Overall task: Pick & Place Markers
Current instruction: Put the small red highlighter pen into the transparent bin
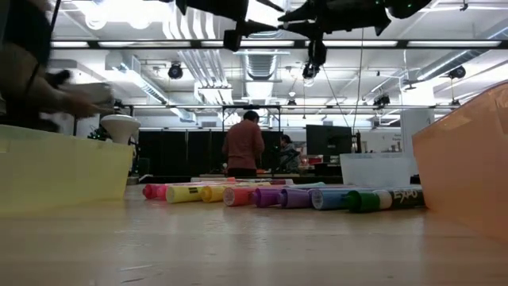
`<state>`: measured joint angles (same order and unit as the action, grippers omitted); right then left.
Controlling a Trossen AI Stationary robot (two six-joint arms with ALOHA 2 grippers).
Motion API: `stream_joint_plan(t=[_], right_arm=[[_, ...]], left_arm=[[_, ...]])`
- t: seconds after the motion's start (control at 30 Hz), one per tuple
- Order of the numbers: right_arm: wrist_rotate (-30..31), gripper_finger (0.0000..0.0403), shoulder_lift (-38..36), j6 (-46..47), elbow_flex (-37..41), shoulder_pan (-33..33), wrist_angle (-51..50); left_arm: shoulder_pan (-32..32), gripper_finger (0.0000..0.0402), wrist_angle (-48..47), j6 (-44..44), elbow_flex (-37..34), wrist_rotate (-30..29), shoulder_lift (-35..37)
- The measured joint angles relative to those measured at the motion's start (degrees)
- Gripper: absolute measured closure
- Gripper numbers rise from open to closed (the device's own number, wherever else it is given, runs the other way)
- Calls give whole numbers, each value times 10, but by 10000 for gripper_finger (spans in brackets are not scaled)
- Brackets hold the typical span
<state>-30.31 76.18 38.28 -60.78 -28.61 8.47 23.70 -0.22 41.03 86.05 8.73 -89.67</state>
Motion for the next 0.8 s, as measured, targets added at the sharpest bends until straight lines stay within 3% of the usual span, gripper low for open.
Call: stream_joint_plan(t=[0.17, 0.4, 0.6, 0.8], right_arm=[[-1, 372, -15, 35, 0, -25, -88], [12, 372, -33, 10, 0, -103, -334], [97, 372, -34, -63, 1, -167, -504], [148, 372, -27, -95, 2, -215, -571]], left_arm=[[24, 216, 0, -9, -1, 0, 7], [29, 216, -50, -22, -1, 8, 17], [29, 216, -104, -25, -1, 15, 17], [28, 216, -154, -28, -1, 24, 17]])
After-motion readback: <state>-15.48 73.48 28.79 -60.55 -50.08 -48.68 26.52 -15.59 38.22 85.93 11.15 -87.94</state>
